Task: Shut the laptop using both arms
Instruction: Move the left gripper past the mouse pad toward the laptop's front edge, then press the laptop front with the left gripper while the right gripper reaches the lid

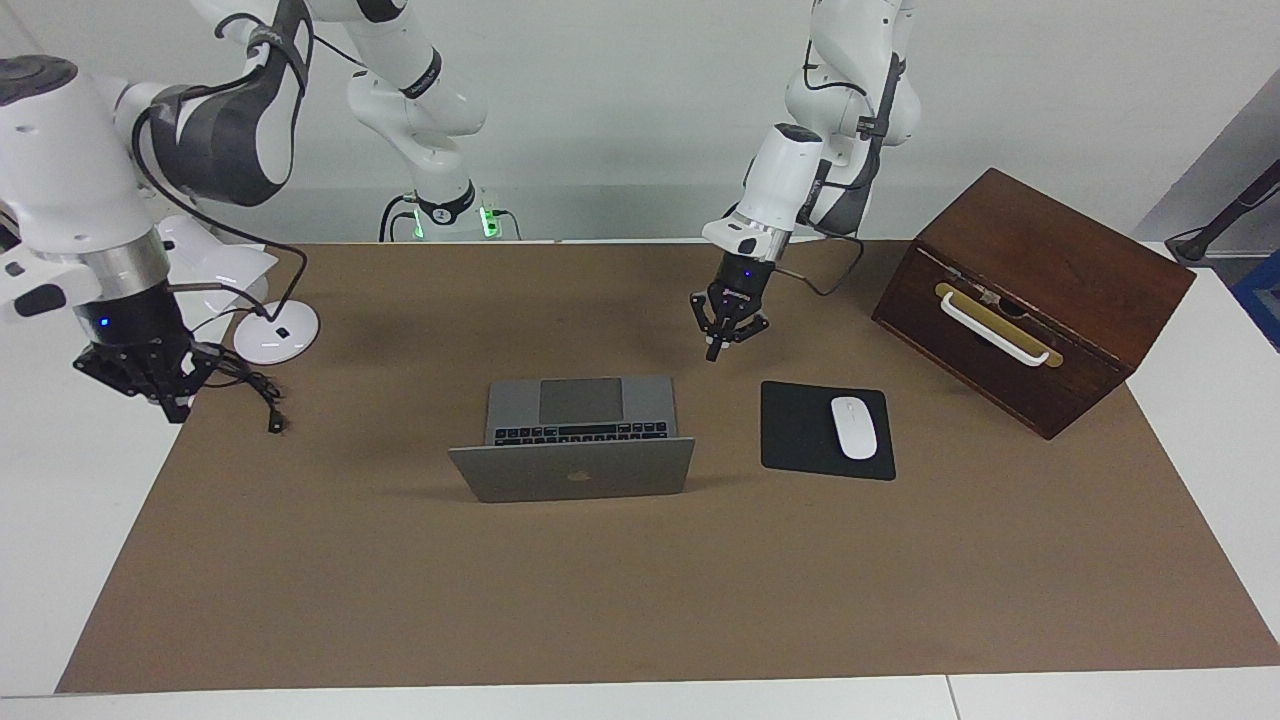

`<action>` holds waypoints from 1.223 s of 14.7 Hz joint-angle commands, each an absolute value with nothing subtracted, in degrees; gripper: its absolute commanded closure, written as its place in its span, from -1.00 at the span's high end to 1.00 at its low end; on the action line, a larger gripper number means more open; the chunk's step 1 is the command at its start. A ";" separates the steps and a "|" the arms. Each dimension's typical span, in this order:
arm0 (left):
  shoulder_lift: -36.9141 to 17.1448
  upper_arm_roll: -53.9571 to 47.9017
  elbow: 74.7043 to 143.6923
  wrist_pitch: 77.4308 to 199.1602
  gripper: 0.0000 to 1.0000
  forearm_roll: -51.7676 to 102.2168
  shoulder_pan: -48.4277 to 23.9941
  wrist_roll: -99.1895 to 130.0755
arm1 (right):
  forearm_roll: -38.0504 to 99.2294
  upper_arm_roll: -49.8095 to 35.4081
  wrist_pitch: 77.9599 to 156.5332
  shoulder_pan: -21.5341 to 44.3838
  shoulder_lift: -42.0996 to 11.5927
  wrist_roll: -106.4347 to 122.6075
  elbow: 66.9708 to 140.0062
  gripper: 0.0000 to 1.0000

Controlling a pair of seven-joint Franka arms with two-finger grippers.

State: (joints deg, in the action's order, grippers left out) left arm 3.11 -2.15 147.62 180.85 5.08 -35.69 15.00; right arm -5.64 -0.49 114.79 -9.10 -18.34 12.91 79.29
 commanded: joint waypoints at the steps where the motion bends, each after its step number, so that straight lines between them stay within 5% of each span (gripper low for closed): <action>1: -0.52 -1.23 147.48 186.84 -1.00 5.89 -38.75 14.68 | -7.03 -0.79 112.15 -7.57 -29.94 10.30 64.63 -1.00; 9: -12.20 -1.23 144.85 200.73 -1.00 5.80 -41.83 14.24 | -11.25 -0.44 112.94 0.34 -37.79 -5.07 59.15 -1.00; 18: -15.47 -1.14 142.56 200.74 -1.00 5.71 -42.10 13.98 | -12.31 0.88 112.24 10.98 -38.06 -26.87 60.29 -1.00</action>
